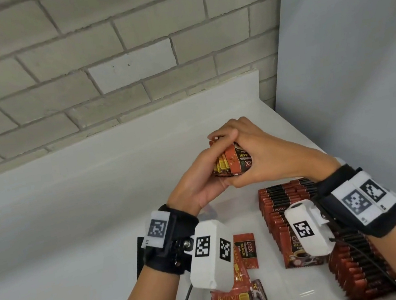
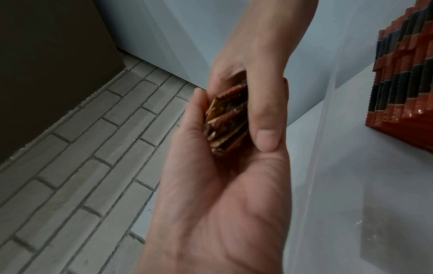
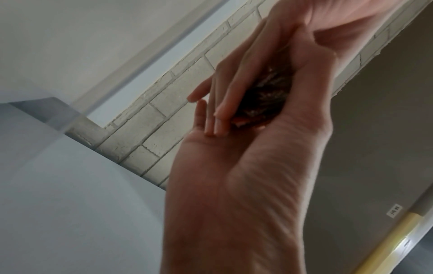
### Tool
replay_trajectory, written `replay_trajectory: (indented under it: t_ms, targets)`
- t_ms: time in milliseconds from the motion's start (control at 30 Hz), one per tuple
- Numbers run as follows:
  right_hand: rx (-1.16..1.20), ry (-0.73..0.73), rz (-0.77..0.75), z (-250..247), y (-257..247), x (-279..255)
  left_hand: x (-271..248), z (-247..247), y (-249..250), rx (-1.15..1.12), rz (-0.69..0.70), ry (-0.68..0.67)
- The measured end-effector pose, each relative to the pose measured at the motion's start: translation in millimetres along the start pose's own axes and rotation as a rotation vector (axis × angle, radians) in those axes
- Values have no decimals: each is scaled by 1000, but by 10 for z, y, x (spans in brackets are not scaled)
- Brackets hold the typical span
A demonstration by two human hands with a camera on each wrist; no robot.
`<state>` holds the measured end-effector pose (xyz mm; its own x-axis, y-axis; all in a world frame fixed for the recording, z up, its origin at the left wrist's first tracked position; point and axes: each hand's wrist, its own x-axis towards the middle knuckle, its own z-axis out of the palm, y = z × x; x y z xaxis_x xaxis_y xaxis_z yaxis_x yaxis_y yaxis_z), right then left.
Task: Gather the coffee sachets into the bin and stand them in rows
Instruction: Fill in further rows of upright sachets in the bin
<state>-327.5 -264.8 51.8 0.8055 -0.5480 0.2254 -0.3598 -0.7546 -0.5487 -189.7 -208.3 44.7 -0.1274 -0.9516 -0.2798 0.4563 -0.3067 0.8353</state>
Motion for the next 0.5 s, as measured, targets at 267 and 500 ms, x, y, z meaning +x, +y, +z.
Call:
replay_trajectory:
  t_ms: [267,500]
  targets:
    - [349,176,294,-117,35,2,57,-42,-18,-228,120,9]
    - [650,237,466,-126,170,19,108,-88,-54,-279,214,9]
